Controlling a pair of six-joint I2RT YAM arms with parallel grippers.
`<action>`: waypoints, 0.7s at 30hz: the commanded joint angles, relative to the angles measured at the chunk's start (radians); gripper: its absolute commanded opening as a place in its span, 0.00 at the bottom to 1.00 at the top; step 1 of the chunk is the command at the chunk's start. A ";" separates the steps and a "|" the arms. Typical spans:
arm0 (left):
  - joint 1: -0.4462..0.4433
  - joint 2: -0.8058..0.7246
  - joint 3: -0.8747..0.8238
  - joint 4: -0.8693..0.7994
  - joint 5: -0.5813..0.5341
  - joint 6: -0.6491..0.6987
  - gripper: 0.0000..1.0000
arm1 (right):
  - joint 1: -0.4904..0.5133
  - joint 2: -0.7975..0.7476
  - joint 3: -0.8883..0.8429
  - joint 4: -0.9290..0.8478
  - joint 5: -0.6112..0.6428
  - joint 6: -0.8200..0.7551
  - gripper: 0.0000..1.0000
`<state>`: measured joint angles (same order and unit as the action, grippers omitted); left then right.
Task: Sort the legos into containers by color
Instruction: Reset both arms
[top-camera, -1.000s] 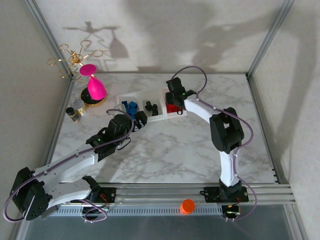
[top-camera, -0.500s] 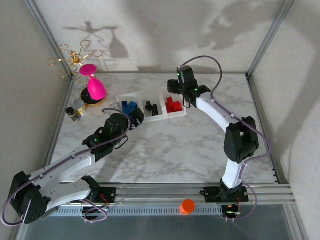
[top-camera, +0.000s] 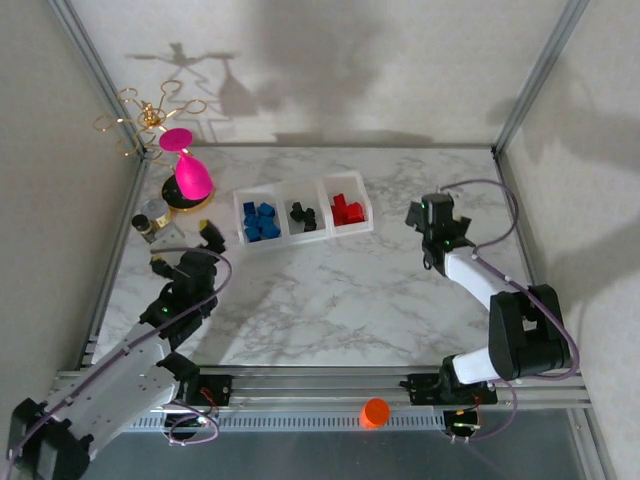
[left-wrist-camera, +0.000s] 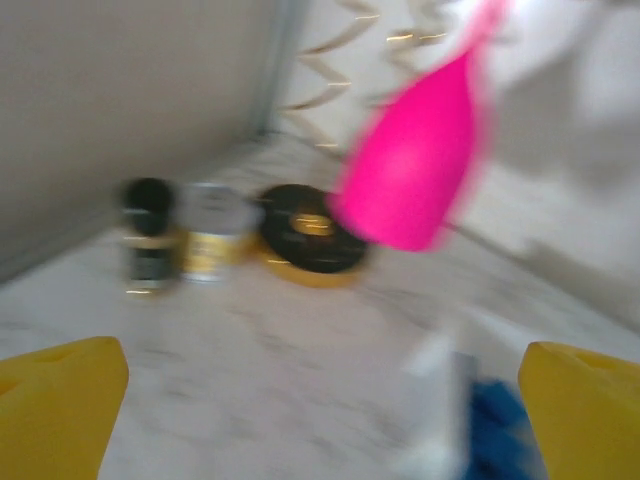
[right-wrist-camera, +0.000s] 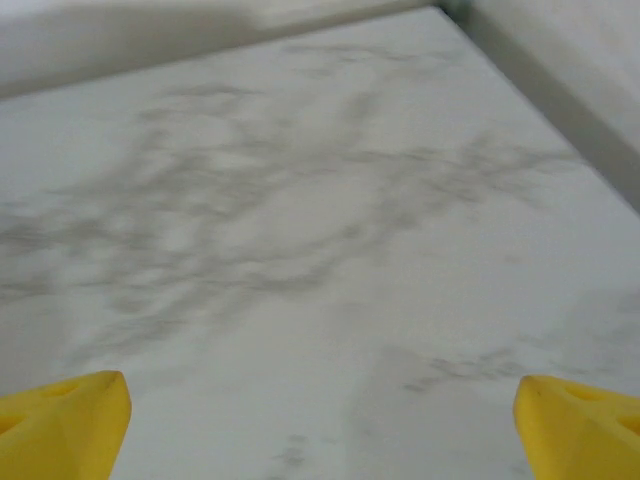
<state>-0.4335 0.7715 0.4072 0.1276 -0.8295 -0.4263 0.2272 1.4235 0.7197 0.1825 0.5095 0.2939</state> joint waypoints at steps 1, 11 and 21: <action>0.142 0.049 -0.120 0.278 -0.043 0.194 1.00 | -0.047 0.032 -0.100 0.318 0.091 -0.058 0.99; 0.366 0.395 -0.306 1.017 0.386 0.283 1.00 | -0.154 0.038 -0.418 0.922 -0.215 -0.255 0.99; 0.350 0.785 -0.226 1.280 0.528 0.332 1.00 | -0.200 0.125 -0.512 1.136 -0.350 -0.253 0.99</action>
<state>-0.0765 1.5021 0.1352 1.2720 -0.3611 -0.1429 0.0322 1.5398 0.1802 1.2160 0.1951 0.0612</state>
